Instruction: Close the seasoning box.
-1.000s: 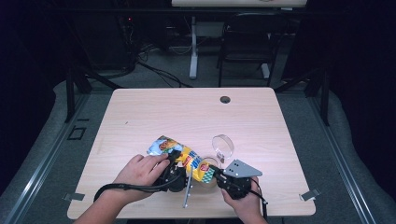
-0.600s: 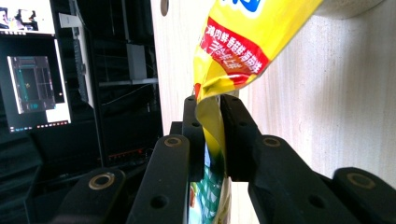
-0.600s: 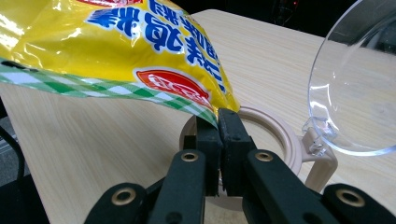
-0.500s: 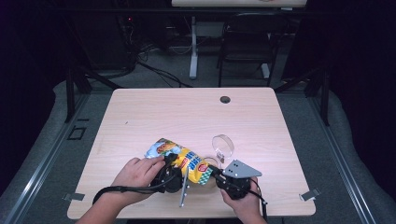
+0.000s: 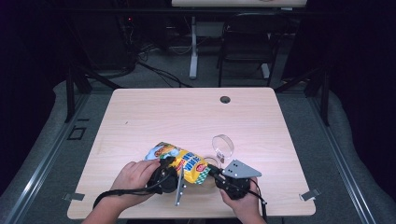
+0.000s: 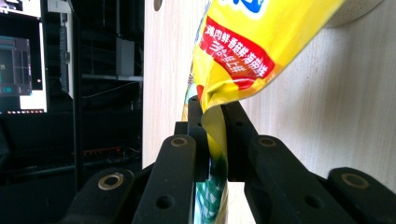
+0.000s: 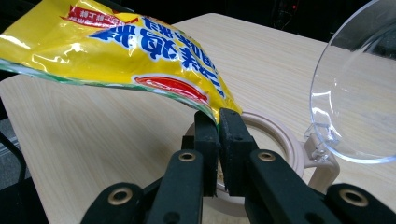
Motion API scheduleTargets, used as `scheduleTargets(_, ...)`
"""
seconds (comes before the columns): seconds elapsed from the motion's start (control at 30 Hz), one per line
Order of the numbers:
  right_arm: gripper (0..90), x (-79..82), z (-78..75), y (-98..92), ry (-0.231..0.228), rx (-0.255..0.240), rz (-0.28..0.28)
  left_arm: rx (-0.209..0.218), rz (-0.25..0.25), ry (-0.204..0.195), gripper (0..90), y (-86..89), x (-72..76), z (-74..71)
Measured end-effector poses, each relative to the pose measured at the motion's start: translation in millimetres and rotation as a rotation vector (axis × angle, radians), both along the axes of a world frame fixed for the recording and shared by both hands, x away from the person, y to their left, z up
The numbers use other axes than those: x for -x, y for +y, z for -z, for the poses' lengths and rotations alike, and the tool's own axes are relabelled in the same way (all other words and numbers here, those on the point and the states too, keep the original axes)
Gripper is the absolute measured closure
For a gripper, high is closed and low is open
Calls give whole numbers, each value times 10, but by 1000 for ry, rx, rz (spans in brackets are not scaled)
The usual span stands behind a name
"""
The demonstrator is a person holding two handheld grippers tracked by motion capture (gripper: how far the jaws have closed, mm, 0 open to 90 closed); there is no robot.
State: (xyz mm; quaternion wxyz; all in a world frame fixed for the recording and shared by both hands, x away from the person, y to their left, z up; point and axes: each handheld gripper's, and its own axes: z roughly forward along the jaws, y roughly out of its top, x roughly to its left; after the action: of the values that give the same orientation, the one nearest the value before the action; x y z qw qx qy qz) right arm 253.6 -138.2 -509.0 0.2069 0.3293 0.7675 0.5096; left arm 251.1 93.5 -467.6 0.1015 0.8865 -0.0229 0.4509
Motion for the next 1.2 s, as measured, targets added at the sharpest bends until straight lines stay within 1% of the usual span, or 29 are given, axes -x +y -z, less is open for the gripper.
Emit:
scheduleTargets(0.17,861,2,-9,8,-7,-5,0,52,-16,24,849,55,-13,56)
scheduleTargets(0.23,862,2,-17,16,-12,-2,-2,66,-24,34,846,74,-21,78)
scheduleTargets(0.27,862,2,-21,18,-14,5,-5,66,-24,34,847,74,-21,78)
scheduleTargets(0.3,862,2,-21,26,-16,1,-5,96,-39,43,847,93,-24,106)
scheduleTargets(0.4,862,5,-24,38,-22,5,-5,134,-45,56,848,126,-32,139)
scheduleTargets(0.5,861,8,-29,45,-24,8,-6,161,-57,67,848,154,-38,173)
scheduleTargets(0.53,861,10,-30,50,-24,7,-7,164,-61,76,849,164,-41,183)
scheduleTargets(0.57,861,12,-33,56,-28,10,-7,175,-66,81,850,172,-44,200)
scheduleTargets(0.6,861,13,-36,60,-31,15,-8,197,-66,92,852,182,-48,219)
scheduleTargets(0.67,861,17,-42,74,-36,17,-5,219,-68,103,852,207,-54,241)
scheduleTargets(0.7,861,15,-45,77,-37,18,-7,223,-69,105,852,220,-58,246)
scheduleTargets(0.77,861,9,-53,80,-35,14,-10,245,-71,114,852,243,-64,271)
scheduleTargets(0.8,861,4,-56,83,-36,14,-14,245,-71,114,852,243,-64,271)
scheduleTargets(0.83,862,3,-58,90,-34,14,-15,280,-76,121,852,259,-70,307)
scheduleTargets(0.87,862,3,-57,101,-37,10,-13,286,-79,126,852,268,-75,315)
scheduleTargets(0.97,862,6,-63,111,-41,25,-19,321,-91,143,853,287,-85,352)
scheduleTargets(1.1,861,4,-69,119,-47,21,-17,366,-95,164,854,316,-92,395)
scheduleTargets(1.17,860,1,-72,121,-48,21,-18,372,-94,177,856,330,-91,409)
scheduleTargets(1.2,857,-1,-74,122,-50,20,-19,384,-96,181,856,334,-88,422)
